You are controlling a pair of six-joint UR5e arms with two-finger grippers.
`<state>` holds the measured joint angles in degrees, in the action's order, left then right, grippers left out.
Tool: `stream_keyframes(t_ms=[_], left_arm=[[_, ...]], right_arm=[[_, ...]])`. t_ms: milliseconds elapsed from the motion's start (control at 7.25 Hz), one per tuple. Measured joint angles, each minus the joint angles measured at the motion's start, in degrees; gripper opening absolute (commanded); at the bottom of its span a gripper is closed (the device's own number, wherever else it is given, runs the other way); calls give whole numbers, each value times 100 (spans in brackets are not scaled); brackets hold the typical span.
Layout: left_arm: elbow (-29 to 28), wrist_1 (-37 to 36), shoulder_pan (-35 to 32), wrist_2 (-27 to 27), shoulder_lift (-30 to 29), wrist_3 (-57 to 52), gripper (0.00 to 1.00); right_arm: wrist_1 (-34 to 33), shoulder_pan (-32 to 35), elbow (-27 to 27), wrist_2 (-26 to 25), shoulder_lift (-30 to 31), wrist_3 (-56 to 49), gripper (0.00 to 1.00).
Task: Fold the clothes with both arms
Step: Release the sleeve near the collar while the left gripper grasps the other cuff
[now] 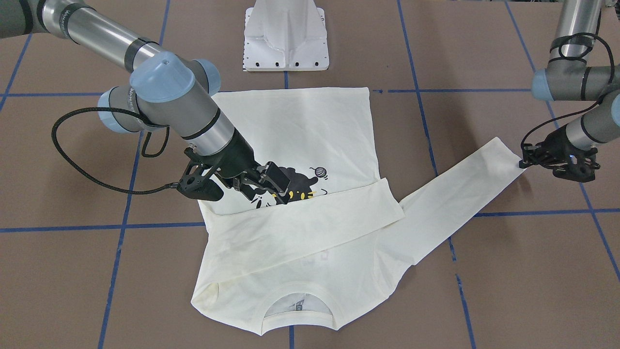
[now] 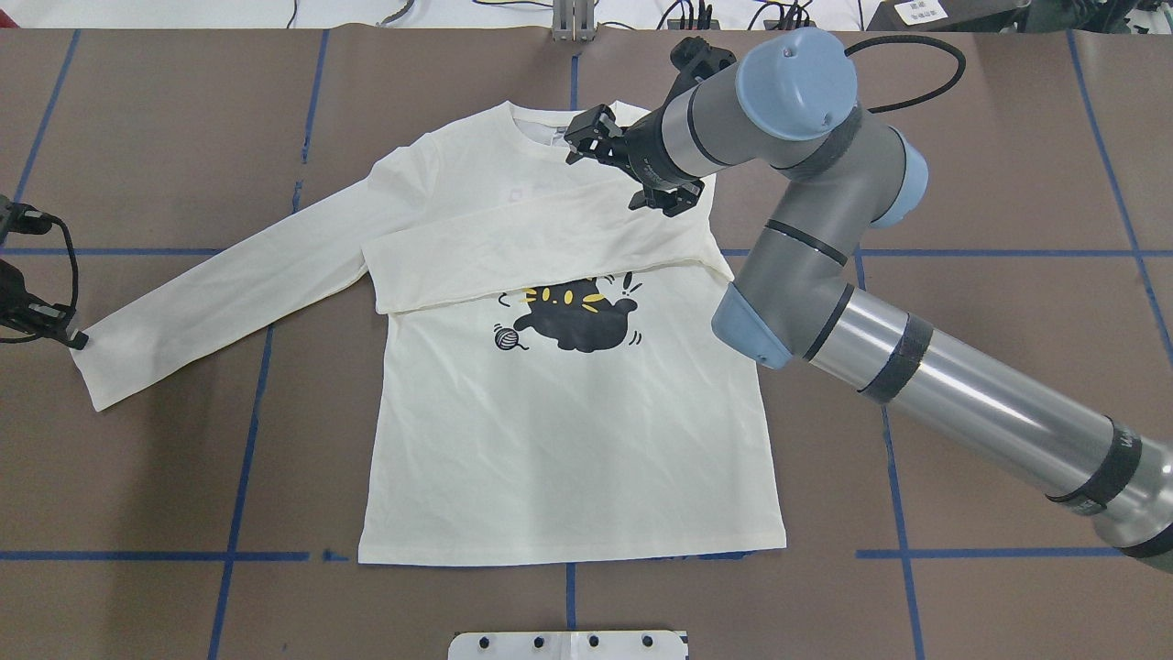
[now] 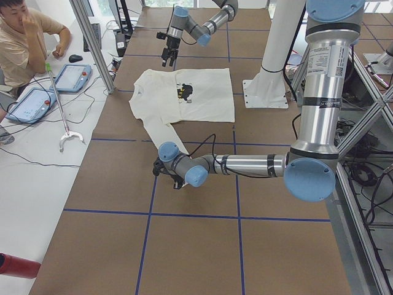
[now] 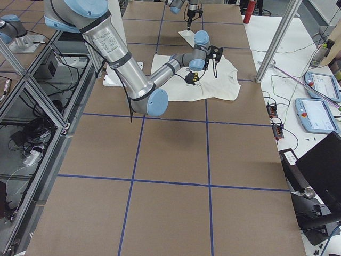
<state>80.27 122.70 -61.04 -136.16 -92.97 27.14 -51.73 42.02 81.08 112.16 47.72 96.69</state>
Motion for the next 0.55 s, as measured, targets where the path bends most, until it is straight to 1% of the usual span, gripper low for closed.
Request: stream_keyframes(t_ms=[138,276,552], left_arm=[[66,-15,3,-45,-22,21,19],[128,-27,4,-90,-29,31,57],[99,-22,4,-97,-6,-29,59]], right_arm=[[10,-11,-3,-1,28,0,99],[17,-14,-3,-1,44,-1,99],[21,-25,-10,-4,51,-1,99]])
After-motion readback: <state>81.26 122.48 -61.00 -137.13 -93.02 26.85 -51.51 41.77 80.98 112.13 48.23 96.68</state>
